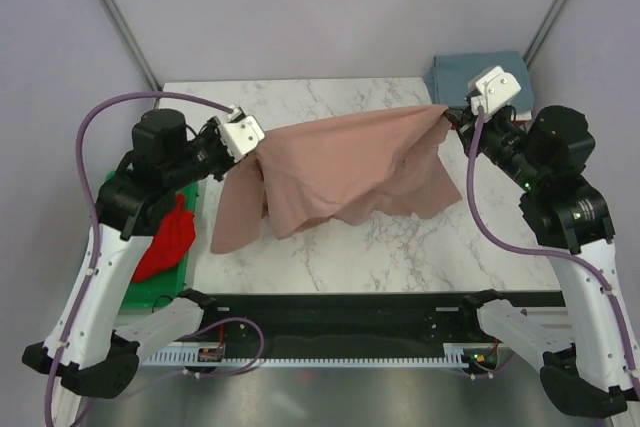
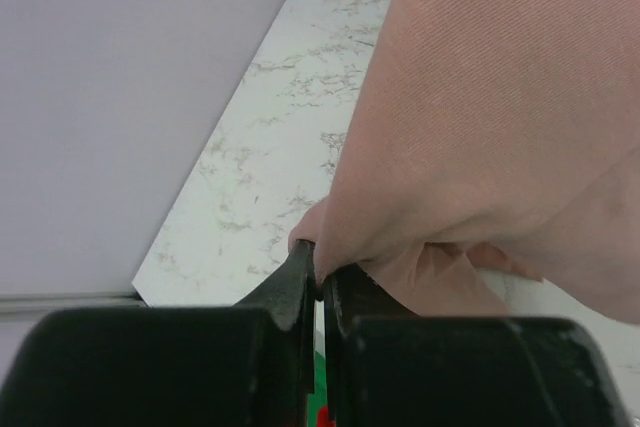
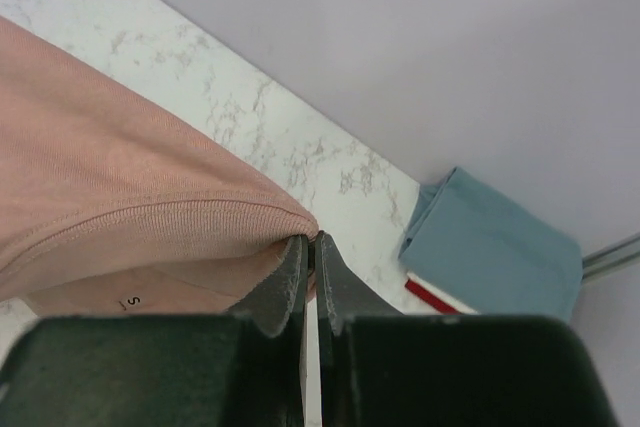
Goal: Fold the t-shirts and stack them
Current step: Flatten the tshirt out
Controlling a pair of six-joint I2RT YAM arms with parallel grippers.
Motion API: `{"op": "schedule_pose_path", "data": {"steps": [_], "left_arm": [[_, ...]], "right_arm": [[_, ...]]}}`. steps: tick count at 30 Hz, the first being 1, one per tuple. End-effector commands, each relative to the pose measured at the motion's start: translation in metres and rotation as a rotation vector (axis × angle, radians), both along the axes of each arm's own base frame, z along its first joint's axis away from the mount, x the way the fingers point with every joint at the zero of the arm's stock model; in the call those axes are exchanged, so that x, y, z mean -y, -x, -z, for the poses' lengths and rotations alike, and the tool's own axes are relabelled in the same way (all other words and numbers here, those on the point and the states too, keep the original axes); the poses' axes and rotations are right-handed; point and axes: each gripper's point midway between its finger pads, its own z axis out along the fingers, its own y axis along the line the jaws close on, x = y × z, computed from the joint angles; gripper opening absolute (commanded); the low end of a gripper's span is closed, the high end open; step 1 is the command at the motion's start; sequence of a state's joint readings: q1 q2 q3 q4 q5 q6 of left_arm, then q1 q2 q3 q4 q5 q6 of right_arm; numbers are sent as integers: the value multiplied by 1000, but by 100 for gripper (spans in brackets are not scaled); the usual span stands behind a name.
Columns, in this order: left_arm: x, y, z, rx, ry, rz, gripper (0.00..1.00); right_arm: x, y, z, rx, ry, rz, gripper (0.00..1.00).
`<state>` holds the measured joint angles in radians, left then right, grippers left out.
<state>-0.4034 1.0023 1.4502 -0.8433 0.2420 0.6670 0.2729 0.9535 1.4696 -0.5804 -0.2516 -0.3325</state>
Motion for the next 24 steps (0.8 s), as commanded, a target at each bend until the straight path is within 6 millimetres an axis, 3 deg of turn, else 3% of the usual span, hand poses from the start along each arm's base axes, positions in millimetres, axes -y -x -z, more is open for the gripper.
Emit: {"op": "schedule_pose_path", "data": {"steps": [1,5,6,8,9,11,12,13,14,15,16,17,18,19,20,21,22,23,24], "left_arm": [[17,-37,20,61,-99,92,2],[43,-75,81,-48,-121,151,2],[54,-93,105,-88,-113,162,2],[69,-119,130,-128,-90,164,2],[81,-145,159,-190,-86,157,2],[98,-180,171,-228,-19,116,5],[112,-215,184,-286,28,55,8],[115,-232,185,-302,48,10,20],[117,-247,187,-311,62,-36,26],[114,-266,166,-261,87,-101,31],[112,-273,166,-244,85,-128,37],[108,-280,155,-196,95,-154,40],[96,-281,158,-186,79,-223,43],[87,-278,143,-161,88,-258,50],[79,-274,142,-167,85,-292,55],[69,-263,154,-204,66,-330,58],[63,-253,144,-203,74,-337,60],[58,-243,147,-229,70,-342,60],[54,-221,172,-330,53,-344,60]], "right_arm": [[14,-27,53,-120,82,102,0],[27,-49,109,-201,185,177,0],[39,-57,136,-236,231,227,0],[51,-65,162,-278,258,262,0],[60,-70,181,-307,270,285,0],[93,-83,213,-387,279,364,0],[105,-88,227,-421,275,393,0],[122,-97,253,-505,276,433,0],[137,-106,250,-517,263,479,0],[143,-111,255,-547,247,498,1],[151,-119,271,-607,247,516,19],[154,-126,269,-614,245,528,30],[154,-137,255,-592,235,528,36],[151,-145,255,-594,229,505,42],[146,-150,248,-574,220,473,45],[130,-157,235,-535,183,386,47],[119,-160,230,-514,173,326,53],[106,-160,229,-500,165,262,52],[83,-158,228,-491,144,151,52]]}}
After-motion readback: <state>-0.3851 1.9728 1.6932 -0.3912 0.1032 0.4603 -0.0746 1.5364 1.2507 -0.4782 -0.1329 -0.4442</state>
